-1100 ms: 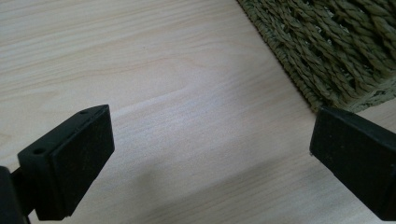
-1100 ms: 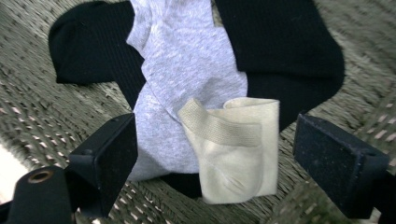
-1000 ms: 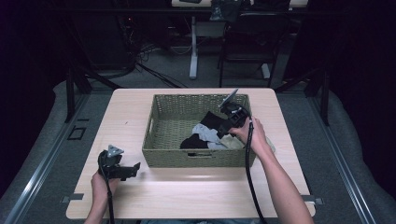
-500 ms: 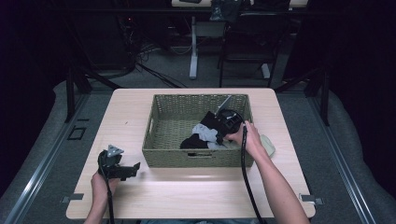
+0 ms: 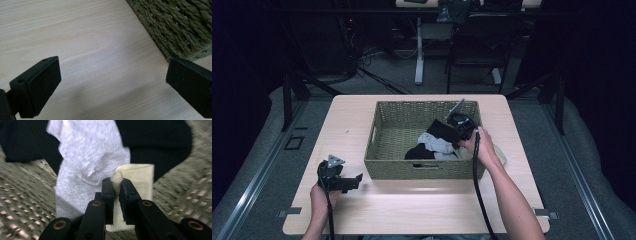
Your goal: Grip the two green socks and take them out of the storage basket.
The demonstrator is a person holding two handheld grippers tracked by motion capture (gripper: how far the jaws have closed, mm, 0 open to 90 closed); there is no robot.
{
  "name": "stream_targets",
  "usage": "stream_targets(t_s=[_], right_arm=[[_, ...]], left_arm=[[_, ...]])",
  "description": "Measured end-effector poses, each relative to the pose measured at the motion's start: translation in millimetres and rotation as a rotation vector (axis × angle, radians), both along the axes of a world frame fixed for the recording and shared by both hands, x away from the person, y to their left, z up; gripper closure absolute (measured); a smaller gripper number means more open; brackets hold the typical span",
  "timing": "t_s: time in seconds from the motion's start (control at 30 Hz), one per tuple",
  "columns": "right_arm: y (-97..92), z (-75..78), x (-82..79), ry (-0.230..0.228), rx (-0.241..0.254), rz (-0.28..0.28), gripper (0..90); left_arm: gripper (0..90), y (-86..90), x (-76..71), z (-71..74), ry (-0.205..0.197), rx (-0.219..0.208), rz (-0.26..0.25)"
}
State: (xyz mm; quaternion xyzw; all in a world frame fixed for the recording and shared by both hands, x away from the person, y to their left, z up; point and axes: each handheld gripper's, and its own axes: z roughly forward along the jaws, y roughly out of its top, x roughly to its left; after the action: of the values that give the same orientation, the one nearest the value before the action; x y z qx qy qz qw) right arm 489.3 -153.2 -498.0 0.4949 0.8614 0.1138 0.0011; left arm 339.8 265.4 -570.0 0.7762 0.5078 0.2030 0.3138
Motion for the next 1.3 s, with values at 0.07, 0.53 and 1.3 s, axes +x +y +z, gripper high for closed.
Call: stream_targets(t_s=[0.07,0.53,1.3], right_arm=[[-4.4,12.2,0.5,-0.001,-0.005,0.015,82.6],[-14.8,86.4,-9.0,-0.105,0.071,0.039,83.2],[-15.6,147.3,-7.6,-0.168,0.11,0.064,83.3]], left_arm=[[0.0,-0.6,0.2,0.1,0.002,0.002,-0.002],[0.0,-1.2,-0.6,0.2,0.004,0.008,-0.002],[0.0,-2.3,-1.0,-0.7,0.005,0.008,-0.005]])
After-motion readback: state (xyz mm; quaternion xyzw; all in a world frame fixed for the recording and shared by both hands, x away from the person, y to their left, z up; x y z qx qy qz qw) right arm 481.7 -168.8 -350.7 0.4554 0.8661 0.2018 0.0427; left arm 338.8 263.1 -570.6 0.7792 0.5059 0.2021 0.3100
